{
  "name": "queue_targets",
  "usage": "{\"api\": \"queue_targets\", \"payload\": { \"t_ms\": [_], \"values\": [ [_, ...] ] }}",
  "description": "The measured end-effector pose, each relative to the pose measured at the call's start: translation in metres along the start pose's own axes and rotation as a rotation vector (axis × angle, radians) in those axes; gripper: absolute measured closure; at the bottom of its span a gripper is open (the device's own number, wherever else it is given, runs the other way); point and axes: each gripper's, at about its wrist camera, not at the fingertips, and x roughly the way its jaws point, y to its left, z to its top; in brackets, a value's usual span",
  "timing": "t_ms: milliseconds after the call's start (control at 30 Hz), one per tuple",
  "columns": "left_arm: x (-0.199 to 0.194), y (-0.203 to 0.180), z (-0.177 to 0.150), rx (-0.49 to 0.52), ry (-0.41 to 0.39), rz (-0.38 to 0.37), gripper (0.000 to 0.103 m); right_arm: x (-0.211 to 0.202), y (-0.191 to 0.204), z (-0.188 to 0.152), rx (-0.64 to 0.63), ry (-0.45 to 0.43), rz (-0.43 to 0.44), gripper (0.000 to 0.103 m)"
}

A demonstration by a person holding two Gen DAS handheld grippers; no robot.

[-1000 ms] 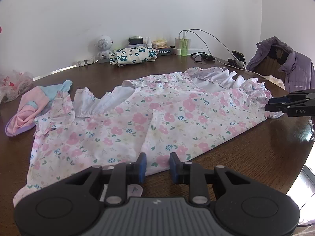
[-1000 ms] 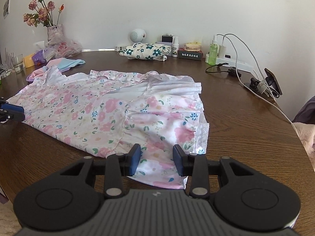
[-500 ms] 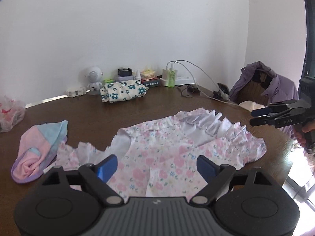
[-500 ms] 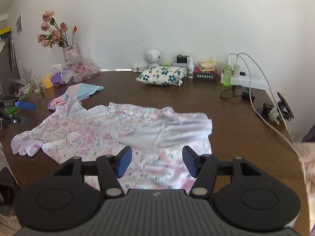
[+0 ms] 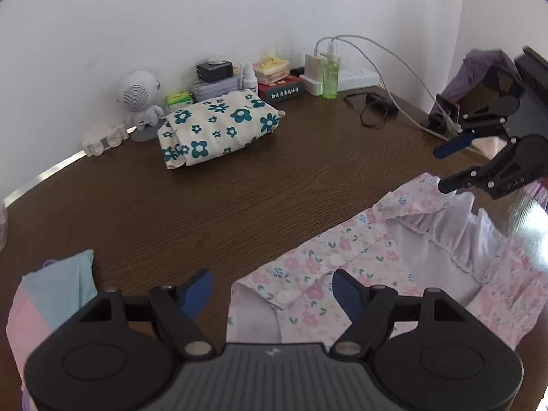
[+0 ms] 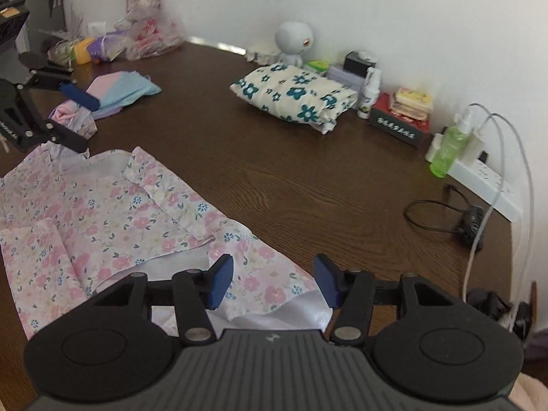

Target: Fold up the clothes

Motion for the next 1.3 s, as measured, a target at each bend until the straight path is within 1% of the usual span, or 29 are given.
{"api": "queue_targets", "payload": {
  "t_ms": [67, 167, 267, 300, 333, 400, 467, 567, 600, 633, 667, 700, 767, 833, 867, 933, 1067, 1133, 1167, 1233, 1267, 1300],
  "values": [
    [0.022, 0.004, 0.002, 0.054, 0.018, -0.031, 0.028, 0.022, -0.011, 0.006, -0.007, 0.051, 0.058, 0.049],
    [0.048, 0.017, 0.002, 0.087, 0.047, -0.081, 0.038, 0.049, -0.027, 0.009, -0.015, 0.112, 0.137, 0.053],
    [0.067, 0.029, 0.001, 0.098, 0.085, -0.136, 0.058, 0.062, -0.034, 0.009, -0.046, 0.146, 0.185, 0.054],
    [0.073, 0.031, 0.001, 0.101, 0.109, -0.149, 0.076, 0.064, -0.033, 0.009, -0.062, 0.157, 0.186, 0.054],
    [0.076, 0.033, 0.001, 0.109, 0.118, -0.159, 0.081, 0.066, -0.032, 0.009, -0.081, 0.168, 0.184, 0.054],
    [0.078, 0.034, 0.002, 0.143, 0.111, -0.174, 0.08, 0.067, -0.029, 0.011, -0.113, 0.185, 0.177, 0.054],
    [0.078, 0.032, 0.004, 0.184, 0.119, -0.196, 0.081, 0.068, -0.026, 0.013, -0.143, 0.2, 0.171, 0.056],
    [0.078, 0.027, 0.006, 0.246, 0.137, -0.228, 0.082, 0.067, -0.02, 0.017, -0.177, 0.222, 0.186, 0.074],
    [0.077, 0.023, 0.006, 0.271, 0.144, -0.235, 0.084, 0.067, -0.016, 0.019, -0.194, 0.23, 0.192, 0.085],
    [0.077, 0.02, 0.007, 0.3, 0.149, -0.241, 0.093, 0.067, -0.012, 0.02, -0.213, 0.237, 0.197, 0.091],
    [0.077, 0.016, 0.007, 0.326, 0.152, -0.247, 0.098, 0.067, -0.007, 0.02, -0.234, 0.242, 0.197, 0.097],
    [0.076, 0.011, 0.006, 0.349, 0.152, -0.238, 0.102, 0.066, -0.002, 0.02, -0.255, 0.244, 0.186, 0.1],
    [0.074, -0.002, 0.004, 0.397, 0.149, -0.185, 0.102, 0.064, 0.007, 0.02, -0.291, 0.244, 0.148, 0.102],
    [0.069, -0.017, -0.002, 0.469, 0.129, -0.099, 0.103, 0.053, 0.016, 0.018, -0.306, 0.2, 0.107, 0.102],
    [0.062, -0.025, -0.006, 0.495, 0.102, -0.058, 0.103, 0.045, 0.02, 0.017, -0.31, 0.171, 0.086, 0.102],
    [0.04, -0.036, -0.014, 0.511, 0.02, 0.004, 0.103, 0.028, 0.03, 0.013, -0.326, 0.11, 0.036, 0.102],
    [-0.019, -0.076, -0.043, 0.614, -0.158, 0.127, 0.103, -0.025, 0.064, -0.009, -0.42, -0.017, -0.121, 0.103],
    [-0.048, -0.101, -0.067, 0.684, -0.24, 0.206, 0.103, -0.054, 0.092, -0.029, -0.503, -0.065, -0.227, 0.103],
    [-0.058, -0.112, -0.081, 0.71, -0.273, 0.244, 0.103, -0.068, 0.106, -0.042, -0.532, -0.094, -0.253, 0.103],
    [-0.07, -0.133, -0.112, 0.743, -0.313, 0.303, 0.102, -0.089, 0.134, -0.071, -0.6, -0.146, -0.328, 0.103],
    [-0.073, -0.142, -0.127, 0.755, -0.322, 0.32, 0.102, -0.094, 0.148, -0.088, -0.644, -0.162, -0.367, 0.103],
    [-0.071, -0.149, -0.141, 0.761, -0.31, 0.316, 0.102, -0.096, 0.162, -0.104, -0.678, -0.172, -0.394, 0.103]
  ]
}}
